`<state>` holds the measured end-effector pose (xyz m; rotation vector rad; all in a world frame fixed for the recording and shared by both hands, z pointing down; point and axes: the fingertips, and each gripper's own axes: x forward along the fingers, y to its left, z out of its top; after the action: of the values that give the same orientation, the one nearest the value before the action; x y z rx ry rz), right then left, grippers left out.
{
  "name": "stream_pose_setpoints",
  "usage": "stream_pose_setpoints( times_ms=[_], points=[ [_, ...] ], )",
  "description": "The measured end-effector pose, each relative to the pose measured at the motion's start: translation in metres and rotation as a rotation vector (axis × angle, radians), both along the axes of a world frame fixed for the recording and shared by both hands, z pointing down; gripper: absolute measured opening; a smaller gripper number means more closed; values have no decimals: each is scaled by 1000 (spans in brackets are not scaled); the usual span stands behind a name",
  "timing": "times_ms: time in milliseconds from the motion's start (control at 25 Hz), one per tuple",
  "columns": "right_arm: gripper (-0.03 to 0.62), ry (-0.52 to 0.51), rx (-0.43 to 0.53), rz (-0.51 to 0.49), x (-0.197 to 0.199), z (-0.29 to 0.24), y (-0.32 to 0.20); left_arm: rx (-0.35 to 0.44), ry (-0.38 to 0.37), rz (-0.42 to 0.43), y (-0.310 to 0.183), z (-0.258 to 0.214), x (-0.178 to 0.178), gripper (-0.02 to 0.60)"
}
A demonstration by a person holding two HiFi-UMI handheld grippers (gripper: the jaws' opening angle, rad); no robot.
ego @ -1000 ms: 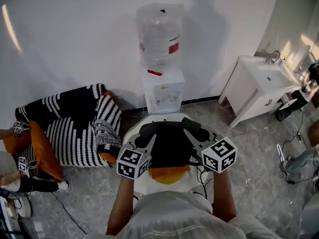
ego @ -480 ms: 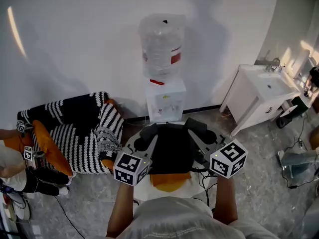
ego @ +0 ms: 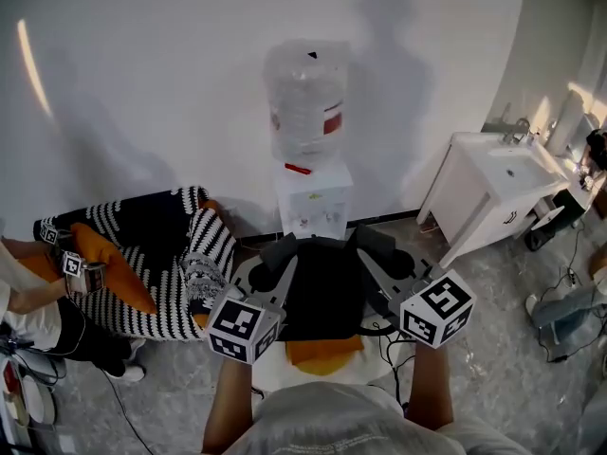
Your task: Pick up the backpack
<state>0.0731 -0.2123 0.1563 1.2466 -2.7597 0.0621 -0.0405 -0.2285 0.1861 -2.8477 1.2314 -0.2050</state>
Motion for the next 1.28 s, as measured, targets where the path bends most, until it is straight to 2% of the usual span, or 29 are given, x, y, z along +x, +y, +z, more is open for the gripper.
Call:
stream_pose_setpoints(
  times_ms=[480, 800, 1280],
  points=[
    [34, 1, 17, -11, -4, -31, 7, 47, -3, -2, 7, -26, -3, 55],
    [34, 32, 46, 0, -1, -31, 6, 46, 5, 7, 6, -28, 2, 55],
    [34, 56, 30, -2, 0, -30, 6, 35, -4, 14, 6, -29, 4, 55]
  ],
)
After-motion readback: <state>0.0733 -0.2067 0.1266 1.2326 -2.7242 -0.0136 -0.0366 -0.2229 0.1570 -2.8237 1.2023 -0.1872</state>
